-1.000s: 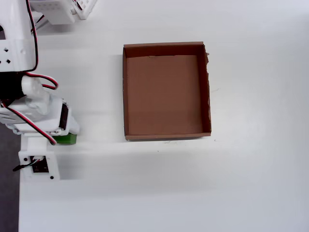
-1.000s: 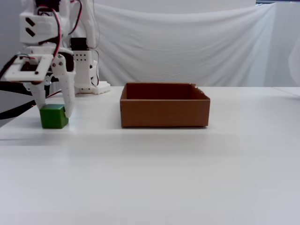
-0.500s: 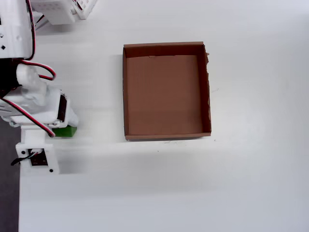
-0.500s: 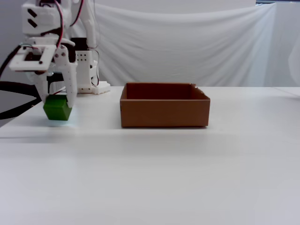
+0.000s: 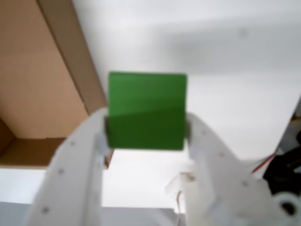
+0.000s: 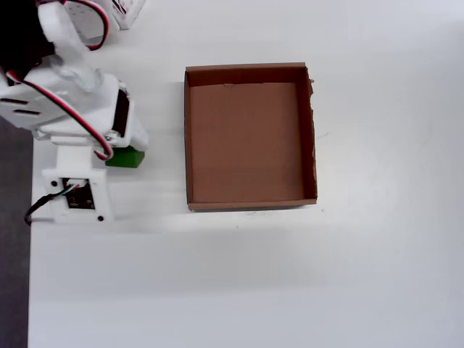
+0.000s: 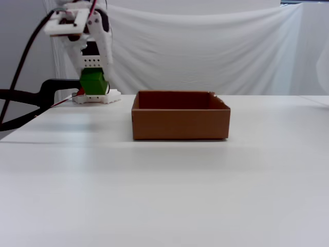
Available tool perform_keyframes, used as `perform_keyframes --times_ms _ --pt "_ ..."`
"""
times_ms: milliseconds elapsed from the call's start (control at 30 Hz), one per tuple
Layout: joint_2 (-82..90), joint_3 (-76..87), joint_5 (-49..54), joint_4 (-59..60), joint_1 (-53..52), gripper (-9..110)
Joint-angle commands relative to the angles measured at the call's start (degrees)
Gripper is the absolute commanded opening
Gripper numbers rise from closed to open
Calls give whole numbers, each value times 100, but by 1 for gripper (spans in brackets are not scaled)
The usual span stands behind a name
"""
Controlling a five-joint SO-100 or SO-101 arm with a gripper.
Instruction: Grasp a green cube and put it in a box.
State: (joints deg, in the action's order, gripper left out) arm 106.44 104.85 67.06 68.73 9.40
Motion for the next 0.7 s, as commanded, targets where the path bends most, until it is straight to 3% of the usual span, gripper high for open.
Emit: perform_keyframes --times_ms 0,367,667 --pt "369 -255 -229 149 536 14" --pt "-501 -976 -1081 70 1925 14" --pt "-1925 -2145 -1274 -536 2294 14"
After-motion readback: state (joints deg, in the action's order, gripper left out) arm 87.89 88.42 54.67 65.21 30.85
